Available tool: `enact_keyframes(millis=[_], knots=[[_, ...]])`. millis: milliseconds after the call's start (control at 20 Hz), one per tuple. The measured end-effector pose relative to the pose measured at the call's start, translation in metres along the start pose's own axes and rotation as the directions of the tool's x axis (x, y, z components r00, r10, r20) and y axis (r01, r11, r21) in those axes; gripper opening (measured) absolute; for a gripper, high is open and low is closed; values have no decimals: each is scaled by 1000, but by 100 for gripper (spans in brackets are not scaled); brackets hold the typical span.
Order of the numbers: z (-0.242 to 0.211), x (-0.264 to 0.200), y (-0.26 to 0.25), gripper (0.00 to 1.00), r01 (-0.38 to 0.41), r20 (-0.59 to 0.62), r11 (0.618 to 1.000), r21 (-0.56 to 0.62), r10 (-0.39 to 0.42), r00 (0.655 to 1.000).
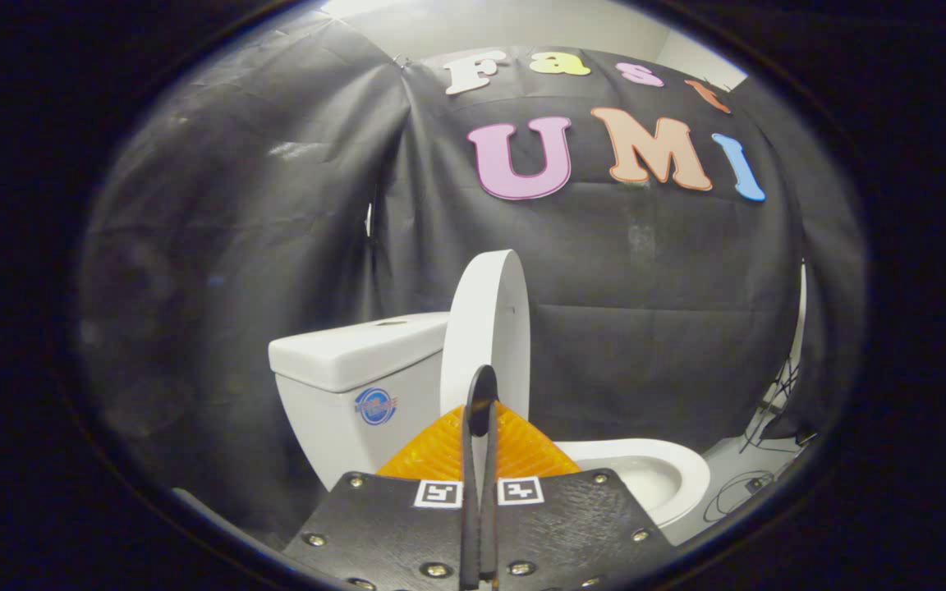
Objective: Open the toilet lid.
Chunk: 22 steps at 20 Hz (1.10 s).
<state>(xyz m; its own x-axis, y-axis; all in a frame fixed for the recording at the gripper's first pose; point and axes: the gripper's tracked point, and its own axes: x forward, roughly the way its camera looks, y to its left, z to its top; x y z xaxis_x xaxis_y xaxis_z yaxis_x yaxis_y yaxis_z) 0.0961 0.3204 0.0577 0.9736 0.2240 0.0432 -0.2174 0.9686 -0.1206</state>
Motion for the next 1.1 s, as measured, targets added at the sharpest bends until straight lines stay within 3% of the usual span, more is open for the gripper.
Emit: enact_keyframes(millis=[150, 250, 300, 500, 600, 750, 800, 900, 1100], knots=[[-17, 1, 17, 2, -58, -57, 998, 21, 59, 997], [-45, 0, 60, 1, -217, -138, 974, 70, 225, 964], [-60, -3, 77, 1, -238, -166, 969, 61, 245, 955], [-60, -8, 95, 1, -244, -137, 969, -29, 238, 961], [-56, -9, 72, 1, -155, -106, 985, -80, 146, 984], [-39, -14, 36, 2, -25, -11, 998, -55, 25, 1000], [-35, -15, 34, 13, -17, 7, 999, -37, 18, 1000], [-31, -13, 28, 26, -13, 8, 999, -29, 14, 1000], [-28, -16, 26, 37, -44, -25, 999, -13, 44, 999]])
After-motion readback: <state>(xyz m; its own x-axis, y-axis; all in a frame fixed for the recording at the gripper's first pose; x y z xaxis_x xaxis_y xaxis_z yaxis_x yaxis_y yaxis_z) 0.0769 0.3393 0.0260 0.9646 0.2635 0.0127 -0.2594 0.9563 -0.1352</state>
